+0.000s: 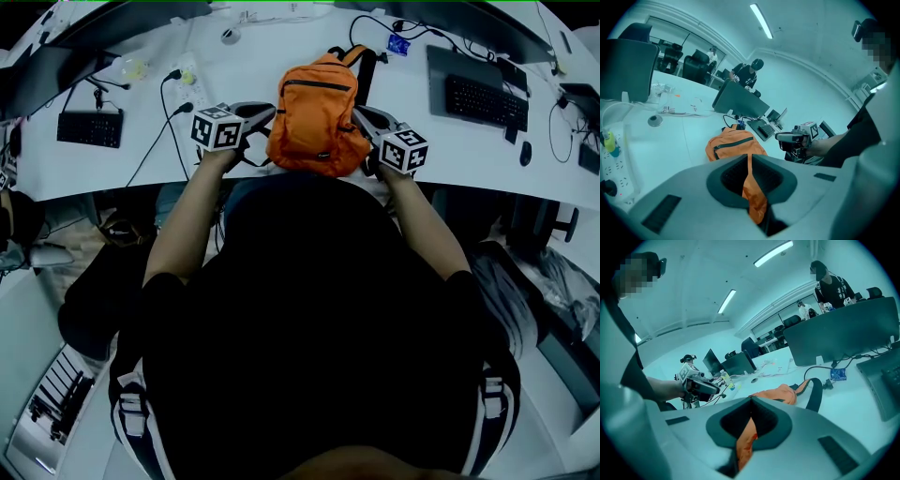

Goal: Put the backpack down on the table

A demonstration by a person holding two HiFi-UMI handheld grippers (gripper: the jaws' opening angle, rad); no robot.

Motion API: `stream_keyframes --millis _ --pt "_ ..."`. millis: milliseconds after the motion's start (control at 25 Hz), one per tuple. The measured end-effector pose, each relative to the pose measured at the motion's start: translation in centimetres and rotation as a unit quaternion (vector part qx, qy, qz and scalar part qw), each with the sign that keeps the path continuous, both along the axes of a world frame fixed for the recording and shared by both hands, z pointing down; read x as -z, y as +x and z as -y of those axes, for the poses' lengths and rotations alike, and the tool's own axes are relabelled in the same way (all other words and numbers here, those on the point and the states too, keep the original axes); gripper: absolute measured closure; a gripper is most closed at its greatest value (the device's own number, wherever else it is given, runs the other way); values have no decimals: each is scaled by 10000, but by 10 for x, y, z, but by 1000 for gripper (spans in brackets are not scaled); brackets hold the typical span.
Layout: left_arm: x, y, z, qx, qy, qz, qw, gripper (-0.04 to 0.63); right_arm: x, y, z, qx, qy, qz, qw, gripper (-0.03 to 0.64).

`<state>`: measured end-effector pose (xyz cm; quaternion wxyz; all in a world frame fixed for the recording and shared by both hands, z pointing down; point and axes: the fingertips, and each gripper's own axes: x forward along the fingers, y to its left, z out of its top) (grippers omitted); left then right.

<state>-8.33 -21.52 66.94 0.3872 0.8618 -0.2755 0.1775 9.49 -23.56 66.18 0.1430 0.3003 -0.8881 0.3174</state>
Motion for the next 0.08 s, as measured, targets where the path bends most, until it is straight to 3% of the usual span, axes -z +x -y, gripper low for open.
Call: stream_keyframes --millis 80 --pt "5 4 -4 -60 28 -18 10000 549 4 0 -3 -6 23 6 10000 600"
